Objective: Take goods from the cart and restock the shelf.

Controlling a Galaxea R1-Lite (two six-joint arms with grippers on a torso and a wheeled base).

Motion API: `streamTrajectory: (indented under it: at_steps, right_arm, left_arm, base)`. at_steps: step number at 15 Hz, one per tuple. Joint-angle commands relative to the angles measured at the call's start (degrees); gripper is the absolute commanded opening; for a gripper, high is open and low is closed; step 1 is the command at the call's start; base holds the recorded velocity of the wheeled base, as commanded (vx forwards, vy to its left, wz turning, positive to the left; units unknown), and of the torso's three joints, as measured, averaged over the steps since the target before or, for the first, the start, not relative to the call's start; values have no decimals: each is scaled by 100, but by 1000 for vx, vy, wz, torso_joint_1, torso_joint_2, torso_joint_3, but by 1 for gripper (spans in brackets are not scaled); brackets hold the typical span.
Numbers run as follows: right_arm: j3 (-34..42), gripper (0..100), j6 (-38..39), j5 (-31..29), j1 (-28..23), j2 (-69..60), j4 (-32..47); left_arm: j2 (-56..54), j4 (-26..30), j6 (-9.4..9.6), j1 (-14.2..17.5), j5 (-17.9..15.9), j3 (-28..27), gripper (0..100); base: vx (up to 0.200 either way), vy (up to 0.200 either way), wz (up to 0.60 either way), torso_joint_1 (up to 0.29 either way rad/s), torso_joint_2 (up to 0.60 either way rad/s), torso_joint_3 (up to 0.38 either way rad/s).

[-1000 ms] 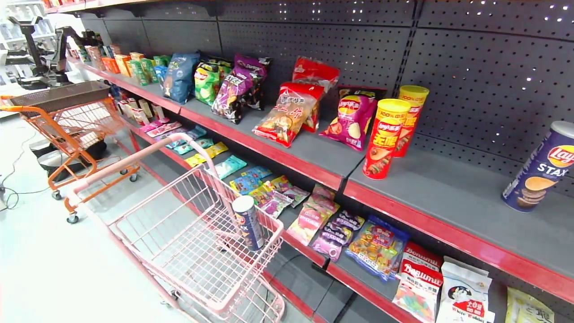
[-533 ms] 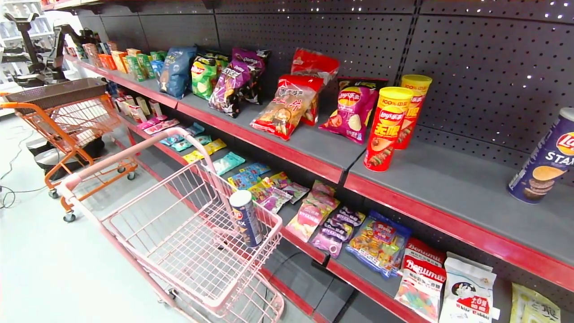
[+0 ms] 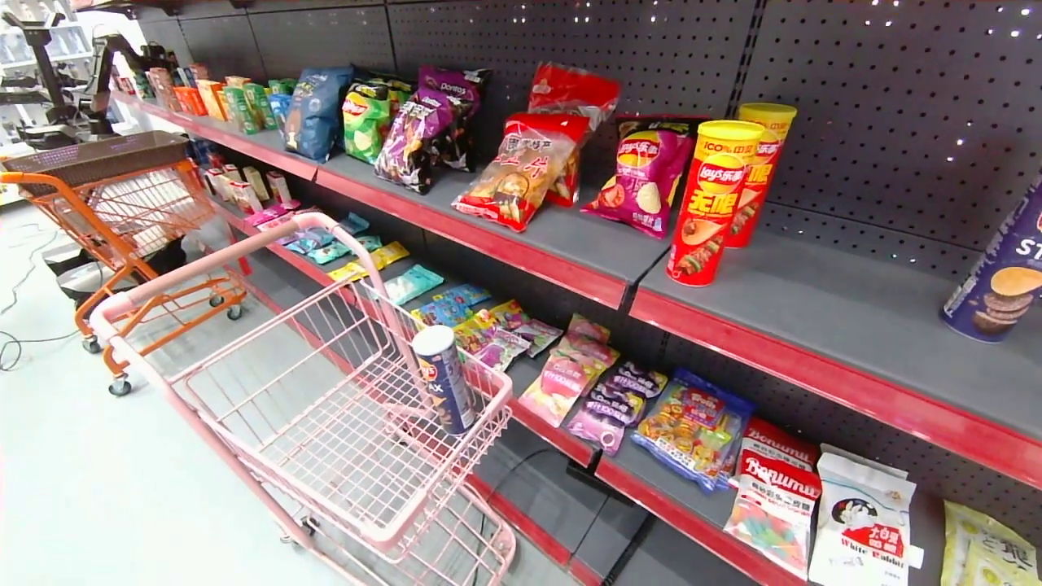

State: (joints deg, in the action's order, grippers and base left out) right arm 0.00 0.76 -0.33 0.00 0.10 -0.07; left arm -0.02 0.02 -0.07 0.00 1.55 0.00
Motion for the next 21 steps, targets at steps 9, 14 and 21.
streamTrajectory:
  at_steps: [9,14,21]
  right_arm:
    - [0,100,-5,-2,0,8,-1]
    - [0,100,4,-2,0,8,-1]
    - [0,100,21,-2,0,8,-10]
  left_arm:
    - [2,-20,16,0,-102,0,100]
    - [380,-55,34,-53,-234,-642,100]
    - [4933,-881,-555,-211,-260,-3208,100]
  base:
    - [0,0,0,-187,507,314]
    - [0,0,0,-18,53,37]
    - [0,0,0,0,0,0]
